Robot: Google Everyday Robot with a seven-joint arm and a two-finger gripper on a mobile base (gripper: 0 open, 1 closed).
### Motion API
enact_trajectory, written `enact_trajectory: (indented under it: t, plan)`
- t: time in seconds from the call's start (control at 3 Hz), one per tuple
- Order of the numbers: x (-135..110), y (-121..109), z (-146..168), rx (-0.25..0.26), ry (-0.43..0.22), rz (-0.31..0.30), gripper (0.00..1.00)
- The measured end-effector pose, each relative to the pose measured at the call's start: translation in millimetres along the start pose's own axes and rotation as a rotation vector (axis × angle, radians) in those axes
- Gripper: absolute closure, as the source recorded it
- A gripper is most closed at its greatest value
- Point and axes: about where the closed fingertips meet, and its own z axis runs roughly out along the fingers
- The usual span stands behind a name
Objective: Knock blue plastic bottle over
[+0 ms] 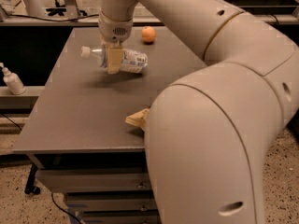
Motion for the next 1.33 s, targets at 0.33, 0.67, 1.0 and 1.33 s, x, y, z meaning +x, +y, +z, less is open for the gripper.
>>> enact_trajectory:
  t: [0.33, 0.67, 1.0, 1.33]
  plan:
    - [-2.0, 1.4, 0.3, 0.003, -0.001, -0.012, 0.0]
    - [-2.5, 1.6, 0.5, 0.004, -0.001, -0.015, 0.0]
    - [-6.0, -0.1, -8.7, 0.048, -0.073, 0.003, 0.0]
    - [-6.5, -0.3, -28.5, 0.124, -0.184, 0.037, 0.0]
